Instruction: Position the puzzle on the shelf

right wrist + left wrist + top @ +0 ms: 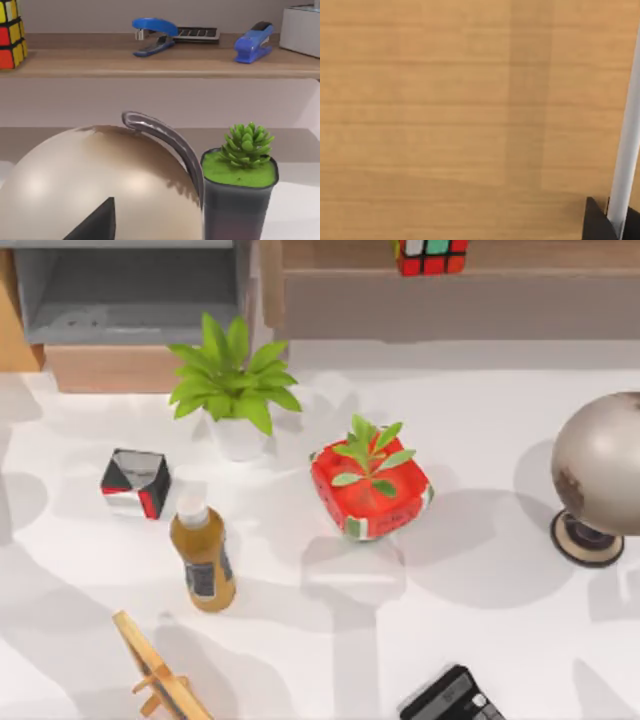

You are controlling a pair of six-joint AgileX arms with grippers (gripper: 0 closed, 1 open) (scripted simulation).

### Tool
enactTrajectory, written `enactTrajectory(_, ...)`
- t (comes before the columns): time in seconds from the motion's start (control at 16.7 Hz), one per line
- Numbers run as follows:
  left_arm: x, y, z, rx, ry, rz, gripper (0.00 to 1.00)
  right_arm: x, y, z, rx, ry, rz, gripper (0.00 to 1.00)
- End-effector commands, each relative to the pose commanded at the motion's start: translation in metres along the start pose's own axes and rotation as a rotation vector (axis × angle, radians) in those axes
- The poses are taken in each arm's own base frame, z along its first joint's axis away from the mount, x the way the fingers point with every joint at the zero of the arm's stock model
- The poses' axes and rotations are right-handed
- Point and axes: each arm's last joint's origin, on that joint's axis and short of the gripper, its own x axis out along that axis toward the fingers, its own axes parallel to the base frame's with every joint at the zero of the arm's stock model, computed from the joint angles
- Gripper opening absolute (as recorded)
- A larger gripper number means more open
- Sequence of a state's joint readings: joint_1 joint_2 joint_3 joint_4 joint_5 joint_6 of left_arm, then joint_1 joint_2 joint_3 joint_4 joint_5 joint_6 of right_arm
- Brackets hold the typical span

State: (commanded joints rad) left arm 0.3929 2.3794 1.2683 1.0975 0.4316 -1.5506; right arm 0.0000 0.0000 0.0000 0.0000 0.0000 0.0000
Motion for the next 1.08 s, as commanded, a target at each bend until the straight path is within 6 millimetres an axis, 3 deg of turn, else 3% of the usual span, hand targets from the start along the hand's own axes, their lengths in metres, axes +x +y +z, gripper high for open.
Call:
enactTrajectory(0.18, 0.0000, 0.0000, 0.0000, 0.000, 0.000, 0.000, 0.00, 0.0000, 0.0000, 0.0000, 0.000, 0.000, 0.000, 1.00)
enactTrajectory(0.96, 0.0000, 0.0000, 0.0000, 0.000, 0.000, 0.000, 0.98, 0.0000, 0.0000, 0.0000, 0.000, 0.000, 0.000, 1.00)
enactTrajectory(1.08, 0.0000, 0.0000, 0.0000, 0.000, 0.000, 0.000, 1.00, 0.0000, 0.0000, 0.0000, 0.000, 0.000, 0.000, 1.00)
